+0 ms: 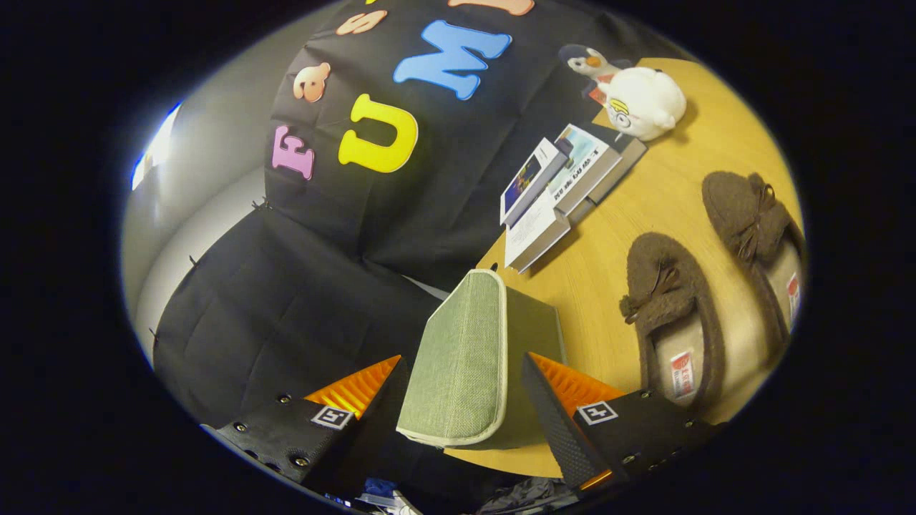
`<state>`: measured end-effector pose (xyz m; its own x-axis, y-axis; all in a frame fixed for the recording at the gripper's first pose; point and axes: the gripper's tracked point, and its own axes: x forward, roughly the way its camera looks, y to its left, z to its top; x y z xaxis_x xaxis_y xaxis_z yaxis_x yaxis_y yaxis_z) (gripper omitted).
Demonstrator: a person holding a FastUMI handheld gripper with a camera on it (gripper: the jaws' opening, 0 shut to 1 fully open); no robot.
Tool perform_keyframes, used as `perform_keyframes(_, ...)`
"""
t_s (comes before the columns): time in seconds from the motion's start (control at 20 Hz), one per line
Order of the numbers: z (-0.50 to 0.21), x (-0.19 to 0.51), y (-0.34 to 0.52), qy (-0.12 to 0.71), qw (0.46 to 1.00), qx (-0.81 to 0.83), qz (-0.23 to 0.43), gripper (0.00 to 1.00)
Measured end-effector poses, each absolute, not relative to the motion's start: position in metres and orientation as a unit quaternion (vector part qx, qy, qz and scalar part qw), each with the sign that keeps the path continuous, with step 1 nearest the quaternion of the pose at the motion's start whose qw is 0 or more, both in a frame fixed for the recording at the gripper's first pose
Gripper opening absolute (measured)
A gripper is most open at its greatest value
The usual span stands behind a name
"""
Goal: Open the storage box then place both shoes into the box .Put the left shoe in first, then the right shoe, with the right side of both shoes facing outward in a uniform manner.
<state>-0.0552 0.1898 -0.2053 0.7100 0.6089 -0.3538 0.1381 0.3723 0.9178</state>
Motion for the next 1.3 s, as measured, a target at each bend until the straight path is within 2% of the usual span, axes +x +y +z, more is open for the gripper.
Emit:
perform_keyframes(0.7, -0.235, -0.071, 0.245, 0.389, 0.588, 0.683, 0.192, 0.95)
perform_keyframes(0.75, -0.235, -0.074, 0.245, 0.390, 0.577, 0.693, 0.190, 0.92)
perform_keyframes(0.8, -0.235, -0.073, 0.248, 0.390, 0.566, 0.701, 0.191, 0.76)
perform_keyframes(1.1, -0.245, -0.077, 0.251, 0.402, 0.554, 0.700, 0.203, 0.76)
perform_keyframes(1.2, -0.250, -0.066, 0.245, 0.390, 0.544, 0.721, 0.178, 0.25)
perform_keyframes(1.3, -0.249, -0.071, 0.244, 0.392, 0.548, 0.715, 0.188, 0.24)
